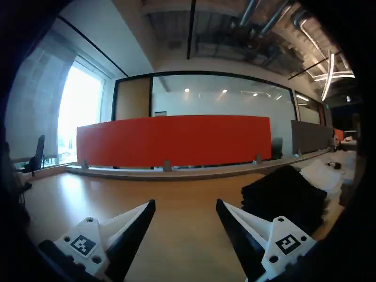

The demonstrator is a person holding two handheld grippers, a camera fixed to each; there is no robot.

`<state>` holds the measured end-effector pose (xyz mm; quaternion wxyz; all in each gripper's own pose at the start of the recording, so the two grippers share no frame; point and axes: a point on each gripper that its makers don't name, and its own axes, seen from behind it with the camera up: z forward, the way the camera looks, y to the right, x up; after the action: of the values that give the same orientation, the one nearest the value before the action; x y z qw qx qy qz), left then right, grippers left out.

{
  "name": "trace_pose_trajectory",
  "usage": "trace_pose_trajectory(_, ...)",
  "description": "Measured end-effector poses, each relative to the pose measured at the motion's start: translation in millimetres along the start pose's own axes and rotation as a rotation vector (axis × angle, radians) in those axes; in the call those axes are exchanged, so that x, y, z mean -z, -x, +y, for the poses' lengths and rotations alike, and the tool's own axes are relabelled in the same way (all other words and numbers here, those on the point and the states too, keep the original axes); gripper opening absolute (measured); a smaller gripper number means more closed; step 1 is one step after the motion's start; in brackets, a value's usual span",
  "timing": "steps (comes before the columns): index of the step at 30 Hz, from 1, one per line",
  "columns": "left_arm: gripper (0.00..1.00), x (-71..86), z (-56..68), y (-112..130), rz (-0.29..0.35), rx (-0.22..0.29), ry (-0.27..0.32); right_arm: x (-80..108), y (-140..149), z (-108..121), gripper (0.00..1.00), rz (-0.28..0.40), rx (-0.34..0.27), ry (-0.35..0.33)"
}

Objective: Fold towel

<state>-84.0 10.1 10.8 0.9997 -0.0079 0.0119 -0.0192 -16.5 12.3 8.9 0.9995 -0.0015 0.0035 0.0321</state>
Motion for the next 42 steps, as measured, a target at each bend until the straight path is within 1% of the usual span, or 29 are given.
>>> trace_pose_trajectory(9,1.00,0.1,0.8,0,0.000,0.000,0.000,5.1,0,-11,1.00,0.006,0.036,-0.015)
trace_pose_trajectory(20,1.00,0.4,0.7,0,0.000,0.000,0.000,5.0,1,-11,1.00,0.005,0.036,-0.010)
trace_pose_trajectory(42,1.00,0.3,0.5,0,0.000,0.000,0.000,5.5,0,-12,1.00,0.003,0.034,-0.023)
